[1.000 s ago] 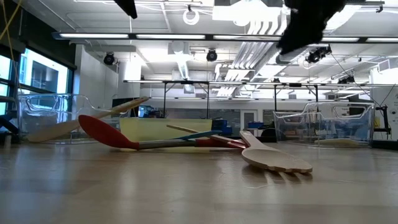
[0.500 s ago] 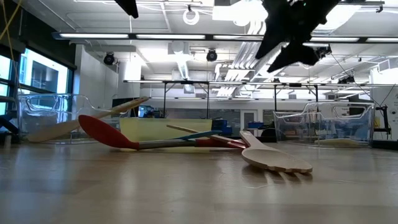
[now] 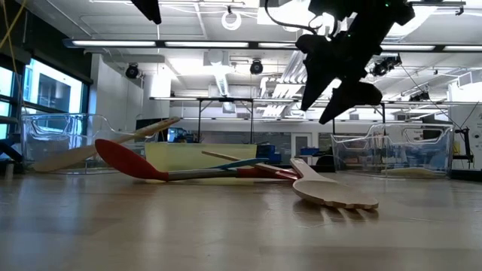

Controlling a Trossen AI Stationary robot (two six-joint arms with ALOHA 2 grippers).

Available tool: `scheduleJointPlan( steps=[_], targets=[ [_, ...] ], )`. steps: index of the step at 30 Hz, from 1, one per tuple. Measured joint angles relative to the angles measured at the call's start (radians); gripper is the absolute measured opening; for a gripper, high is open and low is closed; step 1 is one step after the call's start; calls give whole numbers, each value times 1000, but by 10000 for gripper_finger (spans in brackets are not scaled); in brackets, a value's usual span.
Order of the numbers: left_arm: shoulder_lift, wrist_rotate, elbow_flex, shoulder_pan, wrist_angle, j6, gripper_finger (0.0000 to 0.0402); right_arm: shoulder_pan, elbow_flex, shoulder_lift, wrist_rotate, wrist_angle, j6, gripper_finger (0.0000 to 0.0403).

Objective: Pick & Place Kitchen Items
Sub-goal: Put the wooden serving spoon into the left transparent bin

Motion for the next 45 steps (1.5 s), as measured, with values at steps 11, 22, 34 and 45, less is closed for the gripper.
scheduleJointPlan(
  steps=[11,22,34,45],
  targets=[
    [0,23,-133,0,-3,-5,232,-9,0,83,-1,78,31,245],
    [0,-56,-192,0,-1,-18,232,-8,0,164,-5,70,79,245],
    [0,-58,-192,0,-1,-25,232,-24,0,218,22,113,97,245],
    [0,-58,-192,0,-1,-25,232,-24,0,222,29,121,101,245]
  ],
)
